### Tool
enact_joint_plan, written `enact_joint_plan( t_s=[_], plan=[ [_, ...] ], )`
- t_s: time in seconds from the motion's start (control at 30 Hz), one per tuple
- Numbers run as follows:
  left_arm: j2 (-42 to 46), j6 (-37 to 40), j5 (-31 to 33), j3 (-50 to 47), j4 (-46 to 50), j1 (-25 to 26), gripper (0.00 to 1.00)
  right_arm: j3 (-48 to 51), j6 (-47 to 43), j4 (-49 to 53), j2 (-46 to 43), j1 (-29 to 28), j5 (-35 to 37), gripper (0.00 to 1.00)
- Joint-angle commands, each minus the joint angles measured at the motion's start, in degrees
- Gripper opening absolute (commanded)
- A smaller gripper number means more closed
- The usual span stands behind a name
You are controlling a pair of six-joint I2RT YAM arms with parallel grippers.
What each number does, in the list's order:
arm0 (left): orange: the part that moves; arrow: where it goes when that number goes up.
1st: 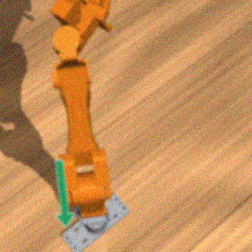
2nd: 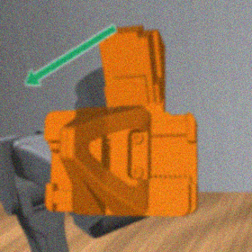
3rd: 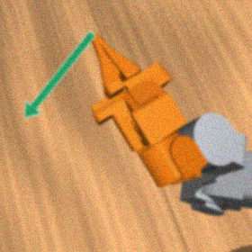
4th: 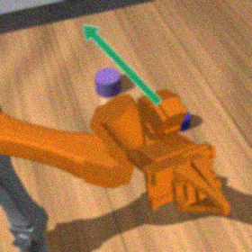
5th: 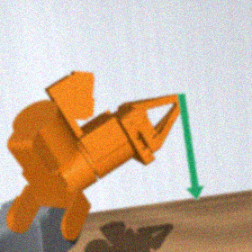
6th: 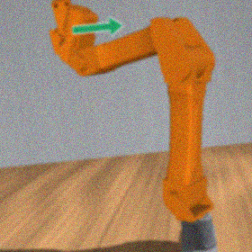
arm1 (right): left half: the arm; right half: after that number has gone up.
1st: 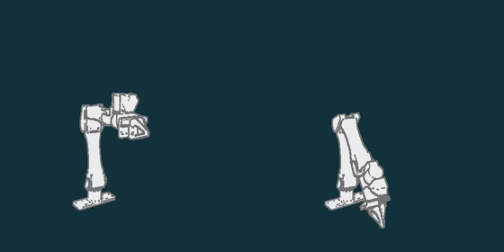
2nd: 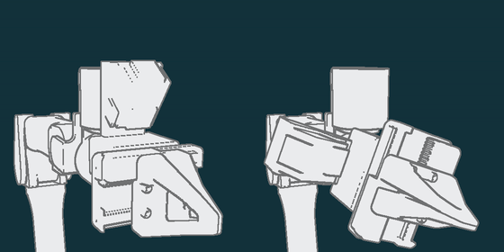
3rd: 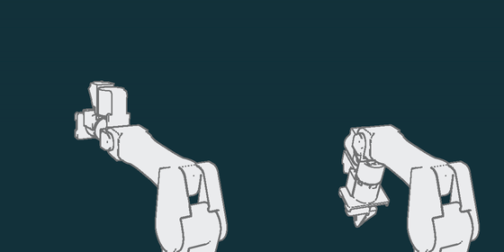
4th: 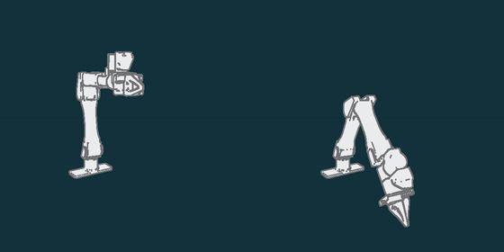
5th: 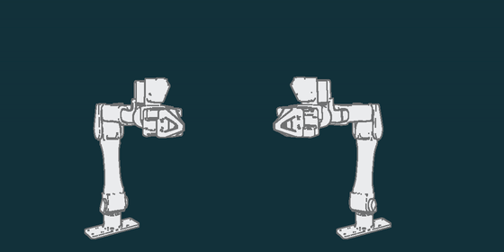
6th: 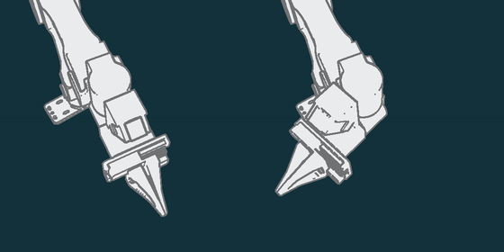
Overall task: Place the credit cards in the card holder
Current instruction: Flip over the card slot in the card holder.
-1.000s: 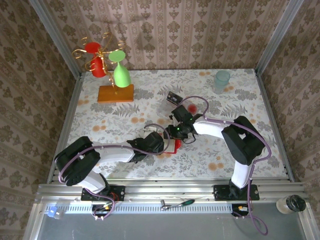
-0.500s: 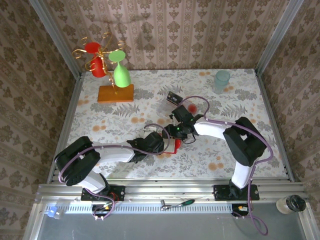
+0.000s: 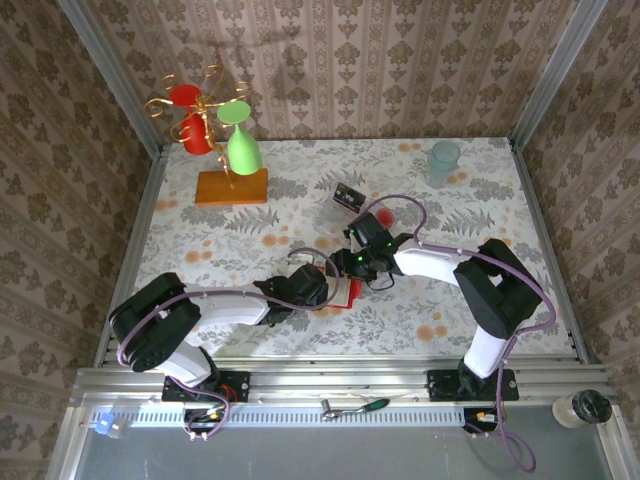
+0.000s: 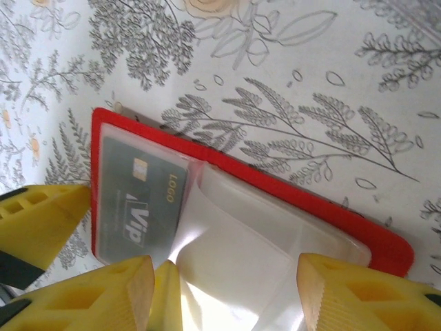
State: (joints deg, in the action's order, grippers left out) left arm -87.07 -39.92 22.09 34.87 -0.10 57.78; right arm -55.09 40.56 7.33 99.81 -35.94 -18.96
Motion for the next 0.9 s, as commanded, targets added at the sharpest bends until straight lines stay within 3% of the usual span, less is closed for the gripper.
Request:
enact_joint_plan(
  t_s=[0.0,0.53,0.7,0.87],
  plan=[
    [-0.9,-0.7,-0.3,-0.9,0.4,0.5,0.86,-0.1,0.9,-1.3,2.1,-0.2,-1.9,0.58],
    [2.0,-0.4,0.3,-0.2,1.8,0.4,0.90,-2.7,1.7,-1.8,1.6,-0.4,-6.3,0.56],
    [9.1,0.2,2.8,0.2,5.2,-0.1,0.99,-3.9,3.2,-2.0,0.6,-1.3,-7.1,0.58],
    [17.9,0.5,3.9,-1.7,8.1,-2.7,1.00,-6.6,4.0,-1.3,1.8,-3.2,-6.8,0.59]
  ],
)
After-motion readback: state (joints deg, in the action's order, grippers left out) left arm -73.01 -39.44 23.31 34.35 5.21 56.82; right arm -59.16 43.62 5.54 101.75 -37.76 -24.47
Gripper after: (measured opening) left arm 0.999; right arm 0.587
